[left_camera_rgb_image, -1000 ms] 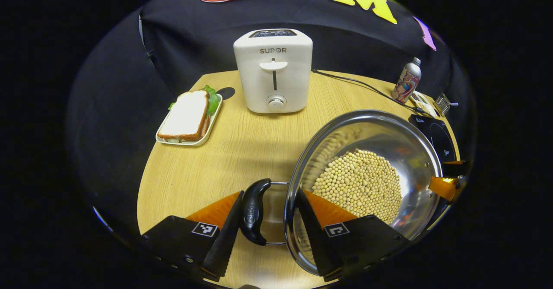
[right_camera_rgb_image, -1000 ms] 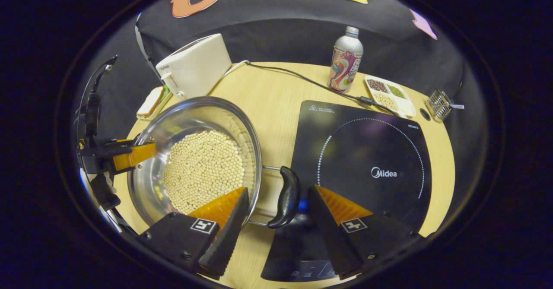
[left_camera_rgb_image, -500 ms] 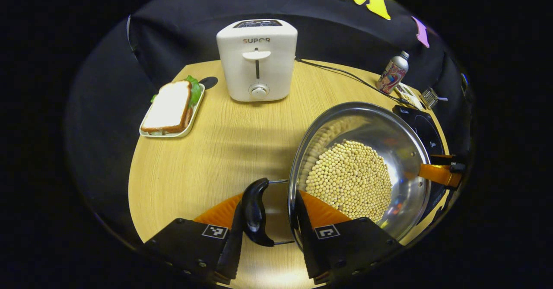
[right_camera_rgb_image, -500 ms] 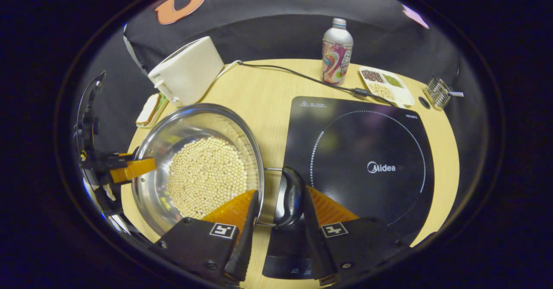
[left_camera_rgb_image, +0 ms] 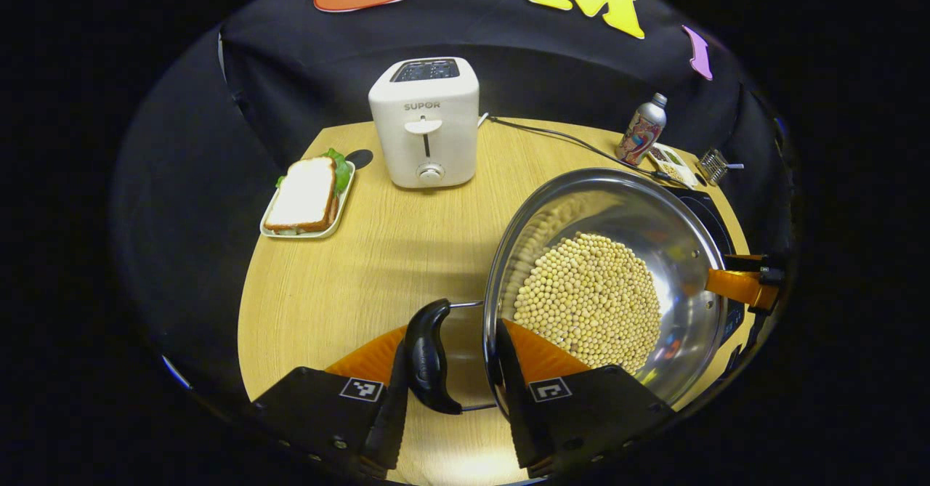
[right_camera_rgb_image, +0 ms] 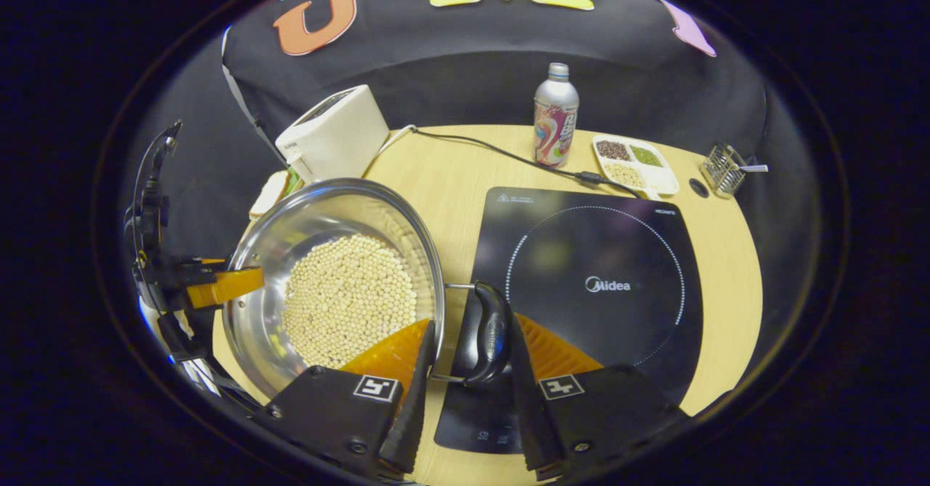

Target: First push the handle of the pot to place it horizontally, then grasp the pot with both hands and set it on the induction cooktop.

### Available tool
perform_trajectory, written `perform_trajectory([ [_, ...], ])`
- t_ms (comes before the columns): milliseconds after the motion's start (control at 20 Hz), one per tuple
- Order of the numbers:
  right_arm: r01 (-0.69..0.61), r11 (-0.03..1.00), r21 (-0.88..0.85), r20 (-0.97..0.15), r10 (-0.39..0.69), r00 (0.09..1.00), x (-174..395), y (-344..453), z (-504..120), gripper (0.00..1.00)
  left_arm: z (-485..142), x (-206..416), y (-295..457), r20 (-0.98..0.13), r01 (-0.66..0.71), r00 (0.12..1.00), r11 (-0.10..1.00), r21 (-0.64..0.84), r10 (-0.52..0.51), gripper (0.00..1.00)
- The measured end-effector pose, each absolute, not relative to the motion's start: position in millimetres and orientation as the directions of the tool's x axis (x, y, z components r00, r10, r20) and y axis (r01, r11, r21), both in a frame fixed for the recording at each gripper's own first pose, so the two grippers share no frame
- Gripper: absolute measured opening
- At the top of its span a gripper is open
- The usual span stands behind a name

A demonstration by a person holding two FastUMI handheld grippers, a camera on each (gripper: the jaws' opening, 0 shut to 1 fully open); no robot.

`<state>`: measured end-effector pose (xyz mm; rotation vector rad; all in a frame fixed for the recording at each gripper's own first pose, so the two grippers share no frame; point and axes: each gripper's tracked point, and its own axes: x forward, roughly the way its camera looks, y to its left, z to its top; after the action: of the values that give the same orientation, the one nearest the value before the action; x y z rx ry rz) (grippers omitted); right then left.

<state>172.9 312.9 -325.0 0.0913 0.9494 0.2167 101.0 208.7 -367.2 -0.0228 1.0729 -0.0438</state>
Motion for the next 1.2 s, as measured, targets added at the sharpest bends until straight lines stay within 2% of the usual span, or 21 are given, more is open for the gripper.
perform_trajectory([
  [200, -0.146, 0.975, 0.165, -0.776, 0.220, 0.592, 158, 289, -308, 0.57, -349, 95, 184, -0.865, 0.031, 0.498, 0.998, -0.049, -0.058, 0.58],
  [300, -0.141, 0.977, 0.161, -0.767, 0.214, 0.605, 149, 274, -303, 0.54, -342, 91, 170, -0.863, 0.039, 0.502, 0.998, -0.050, -0.063, 0.58],
  [350, -0.137, 0.977, 0.161, -0.763, 0.211, 0.611, 144, 266, -300, 0.54, -338, 90, 161, -0.859, 0.046, 0.507, 0.998, -0.047, -0.064, 0.63],
  [400, -0.130, 0.978, 0.163, -0.760, 0.208, 0.615, 140, 258, -298, 0.54, -335, 89, 154, -0.858, 0.054, 0.510, 0.998, -0.045, -0.066, 0.58],
  [1100, -0.016, 0.991, 0.135, -0.750, 0.113, 0.652, 104, 110, -302, 0.54, -332, 86, 5, -0.853, 0.127, 0.501, 0.988, -0.090, -0.143, 0.58],
  [1150, -0.008, 0.991, 0.133, -0.750, 0.106, 0.653, 105, 100, -302, 0.54, -333, 89, -4, -0.853, 0.131, 0.501, 0.987, -0.093, -0.146, 0.63],
  [1200, -0.003, 0.991, 0.130, -0.750, 0.101, 0.653, 106, 90, -302, 0.54, -334, 91, -14, -0.853, 0.133, 0.500, 0.986, -0.097, -0.151, 0.58],
])
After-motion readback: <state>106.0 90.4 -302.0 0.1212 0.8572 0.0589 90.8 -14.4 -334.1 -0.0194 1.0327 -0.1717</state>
